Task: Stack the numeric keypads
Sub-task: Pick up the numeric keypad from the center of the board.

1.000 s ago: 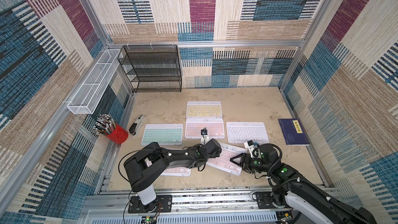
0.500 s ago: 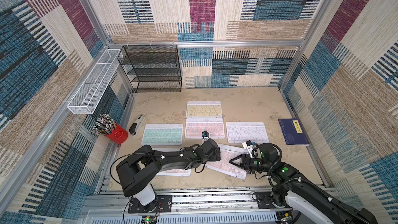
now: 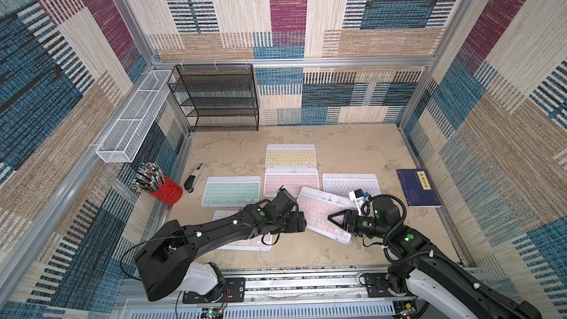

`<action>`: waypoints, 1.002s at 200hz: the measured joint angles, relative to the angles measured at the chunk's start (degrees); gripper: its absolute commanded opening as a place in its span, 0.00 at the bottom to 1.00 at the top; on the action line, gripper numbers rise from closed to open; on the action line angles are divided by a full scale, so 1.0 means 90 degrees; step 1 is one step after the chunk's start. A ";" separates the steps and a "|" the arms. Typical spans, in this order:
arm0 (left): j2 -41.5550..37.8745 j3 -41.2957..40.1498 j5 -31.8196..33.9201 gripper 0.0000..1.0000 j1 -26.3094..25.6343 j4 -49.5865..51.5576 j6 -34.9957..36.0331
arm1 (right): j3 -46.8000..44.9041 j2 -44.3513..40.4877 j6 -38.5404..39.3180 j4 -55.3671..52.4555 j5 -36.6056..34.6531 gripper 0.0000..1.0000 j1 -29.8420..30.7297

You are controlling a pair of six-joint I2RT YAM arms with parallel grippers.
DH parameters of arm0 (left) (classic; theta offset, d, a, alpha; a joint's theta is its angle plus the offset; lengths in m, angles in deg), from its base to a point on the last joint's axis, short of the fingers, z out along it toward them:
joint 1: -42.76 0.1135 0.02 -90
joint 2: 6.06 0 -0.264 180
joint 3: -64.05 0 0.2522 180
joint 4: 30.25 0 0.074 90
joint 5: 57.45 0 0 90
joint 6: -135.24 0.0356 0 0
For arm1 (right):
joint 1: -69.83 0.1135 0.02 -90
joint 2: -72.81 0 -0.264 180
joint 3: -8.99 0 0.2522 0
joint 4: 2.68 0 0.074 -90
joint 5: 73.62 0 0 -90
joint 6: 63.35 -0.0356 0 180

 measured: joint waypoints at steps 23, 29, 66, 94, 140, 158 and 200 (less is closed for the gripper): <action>-0.0544 -0.0177 -0.0078 0.94 0.0588 0.0134 0.0148 | 0.0141 0.0027 0.0109 0.0066 0.0206 0.00 -0.0022; -0.0646 -0.0180 -0.0121 0.94 0.0690 0.0143 0.0199 | 0.0153 0.0044 0.0126 0.0134 0.0347 0.00 -0.0041; -0.1146 -0.0379 -0.0787 0.94 0.1576 -0.0296 0.0529 | 0.0061 0.0170 0.0039 0.0896 0.1246 0.00 -0.0085; -0.1171 -0.0559 -0.1647 0.87 0.2042 -0.1022 0.0532 | 0.0029 0.0180 -0.0148 0.1438 0.1705 0.00 -0.0119; -0.1120 -0.0726 -0.3033 0.42 0.2106 -0.2402 0.0352 | 0.0063 0.0629 -0.0316 0.2229 0.2256 0.00 -0.0158; -0.1205 -0.0780 -0.3186 0.21 0.2152 -0.2681 0.0287 | 0.0087 0.0748 -0.0447 0.2312 0.2331 0.00 -0.0197; -0.1647 -0.1071 -0.3568 0.00 0.2220 -0.3672 -0.0202 | 0.0165 0.1185 -0.0355 0.1974 0.2336 0.25 -0.0323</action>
